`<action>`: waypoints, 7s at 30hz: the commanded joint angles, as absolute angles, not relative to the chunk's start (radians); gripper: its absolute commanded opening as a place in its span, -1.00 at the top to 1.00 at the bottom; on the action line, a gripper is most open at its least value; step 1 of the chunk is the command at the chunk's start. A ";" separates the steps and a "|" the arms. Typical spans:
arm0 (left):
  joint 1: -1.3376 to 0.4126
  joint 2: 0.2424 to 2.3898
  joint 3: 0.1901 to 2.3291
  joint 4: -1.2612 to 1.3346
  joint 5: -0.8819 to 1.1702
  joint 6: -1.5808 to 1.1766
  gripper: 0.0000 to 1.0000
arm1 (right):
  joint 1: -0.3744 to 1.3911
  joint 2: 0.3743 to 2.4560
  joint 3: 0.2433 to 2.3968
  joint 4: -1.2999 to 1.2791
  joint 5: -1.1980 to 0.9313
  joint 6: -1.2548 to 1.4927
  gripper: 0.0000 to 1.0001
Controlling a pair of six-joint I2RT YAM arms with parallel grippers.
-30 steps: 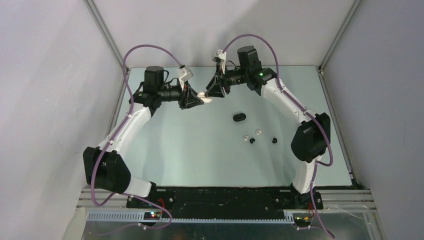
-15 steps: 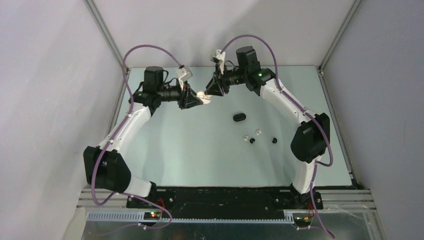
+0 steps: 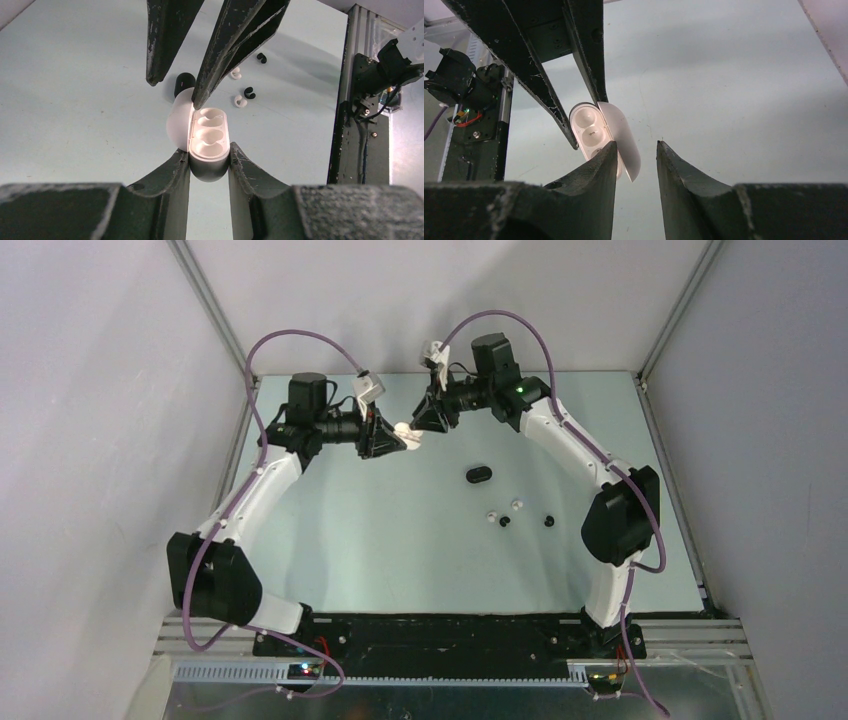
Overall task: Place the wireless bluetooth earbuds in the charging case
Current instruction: Open the charging case, then adjust the charging case.
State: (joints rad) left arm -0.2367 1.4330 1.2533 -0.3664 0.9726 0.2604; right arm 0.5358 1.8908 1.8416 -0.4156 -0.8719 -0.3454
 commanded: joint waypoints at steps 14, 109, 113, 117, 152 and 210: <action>-0.234 1.418 1.323 -0.341 1.058 0.237 1.00 | 0.541 1.897 1.842 -0.496 -0.874 -0.451 0.23; -0.280 1.248 1.170 -0.109 0.678 0.318 1.00 | 0.504 1.724 1.774 -0.242 -0.746 -0.139 -0.11; -0.320 1.168 1.092 -0.070 0.617 0.533 1.00 | 0.451 1.719 1.749 -0.160 -0.849 0.047 -0.21; -0.358 1.110 1.009 -0.009 0.571 0.702 1.00 | 0.454 1.719 1.707 -0.113 -0.916 0.097 -0.27; -0.397 1.057 0.928 0.138 0.597 0.782 1.00 | 0.533 1.845 1.801 -0.229 -1.071 -0.121 1.00; -0.209 1.469 1.371 -0.468 0.905 0.082 0.07 | 0.640 1.600 1.391 0.088 -0.686 -0.782 1.00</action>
State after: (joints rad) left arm -0.2108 1.4597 1.3682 -0.4606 0.9119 0.0448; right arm 0.6357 1.6436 1.3876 0.0357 -0.6880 -0.7868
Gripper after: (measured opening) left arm 0.481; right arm 0.023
